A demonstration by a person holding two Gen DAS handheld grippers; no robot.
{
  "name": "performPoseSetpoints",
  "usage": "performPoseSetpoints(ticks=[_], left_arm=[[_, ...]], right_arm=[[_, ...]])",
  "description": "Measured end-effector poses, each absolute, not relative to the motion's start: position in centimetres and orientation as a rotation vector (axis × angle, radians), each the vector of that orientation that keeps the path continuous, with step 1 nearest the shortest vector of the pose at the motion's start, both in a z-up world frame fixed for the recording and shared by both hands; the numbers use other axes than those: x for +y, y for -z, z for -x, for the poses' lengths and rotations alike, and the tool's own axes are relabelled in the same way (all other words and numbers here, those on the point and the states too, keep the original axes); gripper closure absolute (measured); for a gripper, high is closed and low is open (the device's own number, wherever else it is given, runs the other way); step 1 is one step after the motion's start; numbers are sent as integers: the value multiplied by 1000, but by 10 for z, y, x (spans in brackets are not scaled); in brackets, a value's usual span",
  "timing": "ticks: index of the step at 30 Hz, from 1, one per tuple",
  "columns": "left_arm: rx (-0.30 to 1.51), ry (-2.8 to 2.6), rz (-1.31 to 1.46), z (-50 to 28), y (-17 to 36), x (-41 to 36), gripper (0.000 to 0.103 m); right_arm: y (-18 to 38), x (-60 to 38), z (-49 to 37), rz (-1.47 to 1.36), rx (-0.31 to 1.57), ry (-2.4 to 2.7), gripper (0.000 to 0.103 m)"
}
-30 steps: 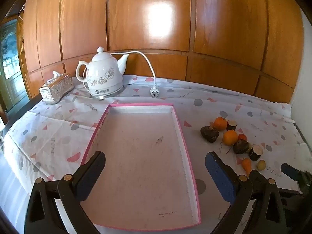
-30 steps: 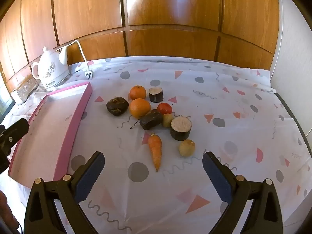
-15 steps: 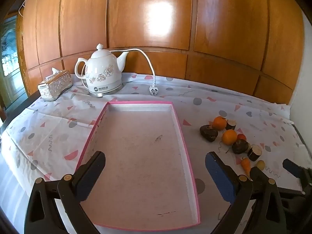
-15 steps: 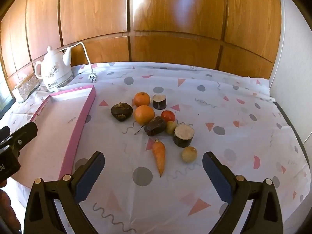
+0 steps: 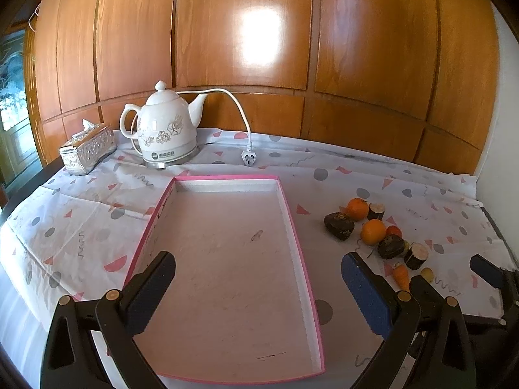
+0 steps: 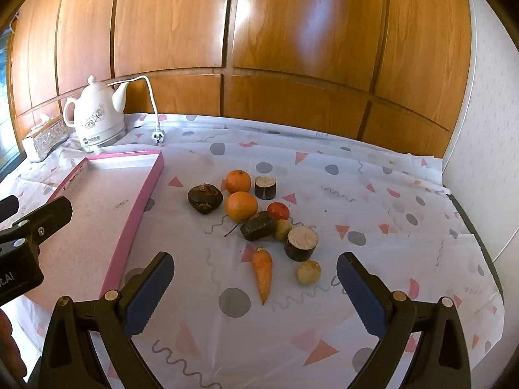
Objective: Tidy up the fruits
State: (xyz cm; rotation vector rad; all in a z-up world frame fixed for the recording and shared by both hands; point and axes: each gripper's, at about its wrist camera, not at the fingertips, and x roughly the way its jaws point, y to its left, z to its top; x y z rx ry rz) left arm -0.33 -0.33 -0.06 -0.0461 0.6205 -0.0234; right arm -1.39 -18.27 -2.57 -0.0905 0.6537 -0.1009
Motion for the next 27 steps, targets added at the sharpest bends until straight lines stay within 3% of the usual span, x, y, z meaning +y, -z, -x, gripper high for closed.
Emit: performPoseSetpoints(ticks=[27], left_arm=[[685,85,17,-5,11,-20,0]], right_arm=[[38,-197,11,57,698,101,1]])
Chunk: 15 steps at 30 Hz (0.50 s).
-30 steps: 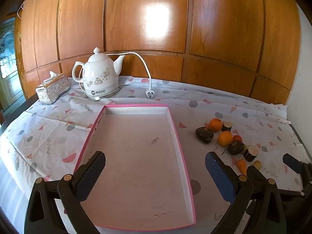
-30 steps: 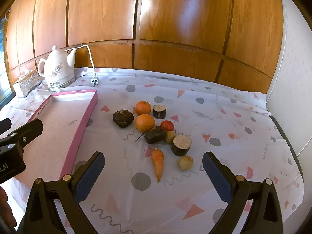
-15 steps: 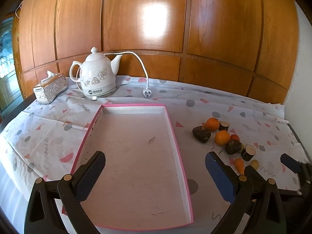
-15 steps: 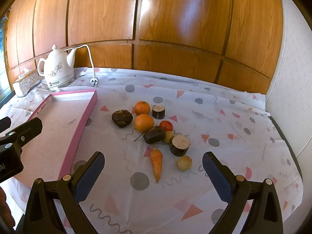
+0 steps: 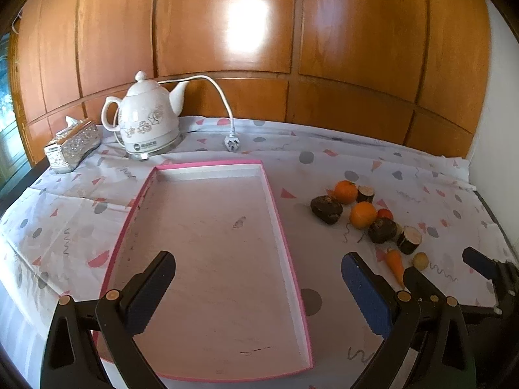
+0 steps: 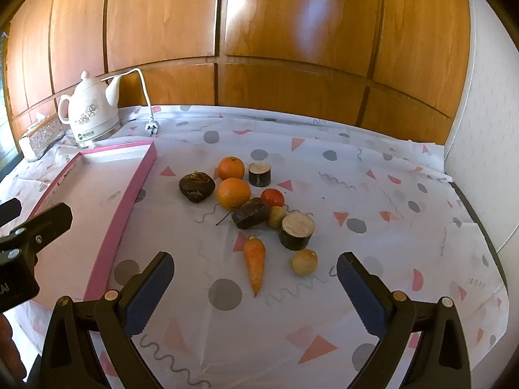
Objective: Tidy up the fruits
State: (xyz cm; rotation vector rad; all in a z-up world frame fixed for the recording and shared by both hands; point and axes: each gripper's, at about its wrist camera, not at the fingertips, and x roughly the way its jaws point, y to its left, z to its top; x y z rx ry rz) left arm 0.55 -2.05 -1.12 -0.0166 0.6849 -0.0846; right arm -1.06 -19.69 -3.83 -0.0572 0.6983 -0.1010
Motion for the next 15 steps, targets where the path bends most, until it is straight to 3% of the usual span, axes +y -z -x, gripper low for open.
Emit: performPoseSetpoints(ticks=[4,6,11,15], left_arm=[[707,117,-1,-8,15,-28,0],[718,143,-2,-10,16,-32,0],[744,186,-37,-14,20,-44,0],[763,233,-55,-15,23,-52,0]], right_arm=[[42,-206,8,37,714,98,3],[45,-212,6,27,731,87,12],[52,-231,3,-14,768,88,18],[58,-245,0,-51,797,75,32]])
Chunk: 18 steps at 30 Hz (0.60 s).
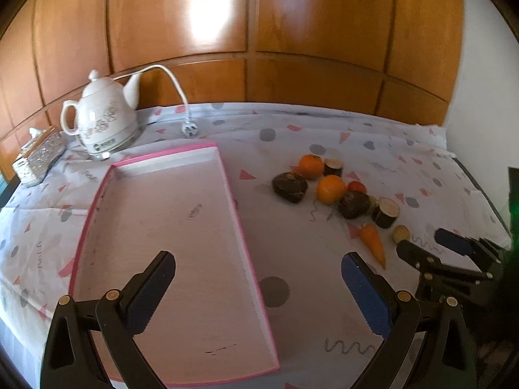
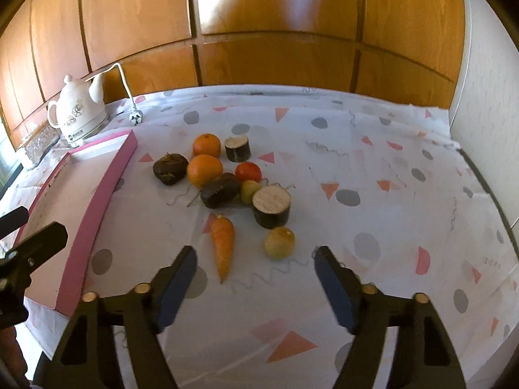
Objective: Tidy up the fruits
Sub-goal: 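Grasp the small yellow round fruit with the right tool while the left tool grasps the carrot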
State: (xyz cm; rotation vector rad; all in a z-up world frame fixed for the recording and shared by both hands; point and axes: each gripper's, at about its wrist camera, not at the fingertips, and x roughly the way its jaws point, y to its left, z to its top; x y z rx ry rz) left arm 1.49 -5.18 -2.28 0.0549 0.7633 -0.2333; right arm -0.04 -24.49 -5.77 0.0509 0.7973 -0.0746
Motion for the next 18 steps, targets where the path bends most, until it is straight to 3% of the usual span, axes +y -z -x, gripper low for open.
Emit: performPoseSetpoints(ticks=[1,3,6,9,18], left_arm=[[765,246,-58,-15,23,-54,0],[772,273,-69,-17,24,-58,0],[803,316,-69,-21,27,-66,1],[823,363,-64,-23,30,-74,10],[847,444,-102,-22,35,-94,22]], right_arm=[[59,-248,0,-55,802,74,35],[60,-256,-1,-69,809,69,50],[62,-271,-4,-111,822,63,64],[65,-286,-6,-148,836,65,65],[72,-295,-27,-184,875,-42,65]])
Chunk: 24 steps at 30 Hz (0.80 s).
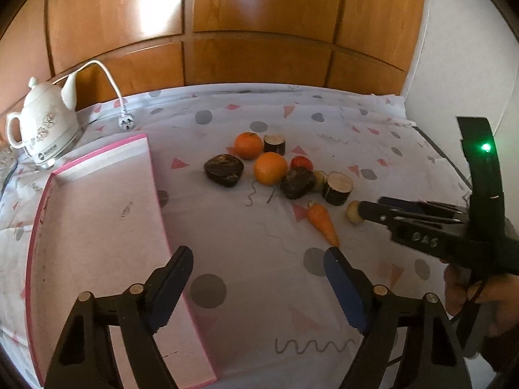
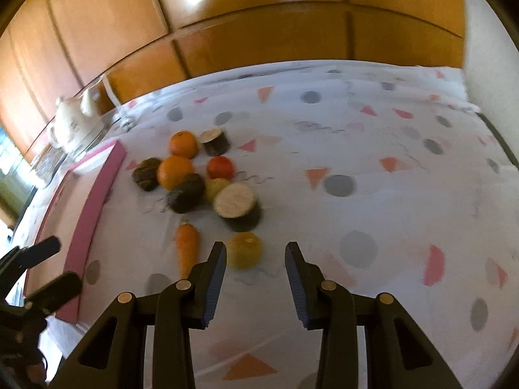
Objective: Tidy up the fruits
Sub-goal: 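Grasp the small yellow round fruit with the right tool while the left tool grasps the carrot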
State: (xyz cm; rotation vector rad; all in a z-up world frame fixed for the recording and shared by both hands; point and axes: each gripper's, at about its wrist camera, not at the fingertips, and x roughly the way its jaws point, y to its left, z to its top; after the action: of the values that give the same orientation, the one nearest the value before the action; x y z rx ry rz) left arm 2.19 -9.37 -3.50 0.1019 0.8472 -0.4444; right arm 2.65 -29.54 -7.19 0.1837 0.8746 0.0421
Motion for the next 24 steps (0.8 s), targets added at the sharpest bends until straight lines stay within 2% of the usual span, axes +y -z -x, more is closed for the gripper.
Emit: performPoseSetpoints(ticks=[5,6,7,8,9,12,21,24], left_arm=[[884,477,-87,-30,40,-101,31],[890,482,-83,-31,41,-102,36],[897,492,-79,-33,41,-105,40],[903,499,-75,-35,42,-107,40],[907,508,-71,-37,42,-110,41],[925,545,-62,-42,45,-120,52],[1011,592,-43,-65,63,-157,58],[1035,604,-45,-73,69,-170,67]], right_arm=[[81,-277,-38,-77,900,-62,65],[84,-275,-39,-55,905,-55,67],[86,-273,-41,-31,908,-45,72],[89,-272,-42,-13,908,-38,76],[90,-272,-41,-10,903,-39,76],[89,-275,-37,-4,894,-34,76],[88,-299,-26,-44,896,-8,76],[89,-303,-25,-63,894,-15,76]])
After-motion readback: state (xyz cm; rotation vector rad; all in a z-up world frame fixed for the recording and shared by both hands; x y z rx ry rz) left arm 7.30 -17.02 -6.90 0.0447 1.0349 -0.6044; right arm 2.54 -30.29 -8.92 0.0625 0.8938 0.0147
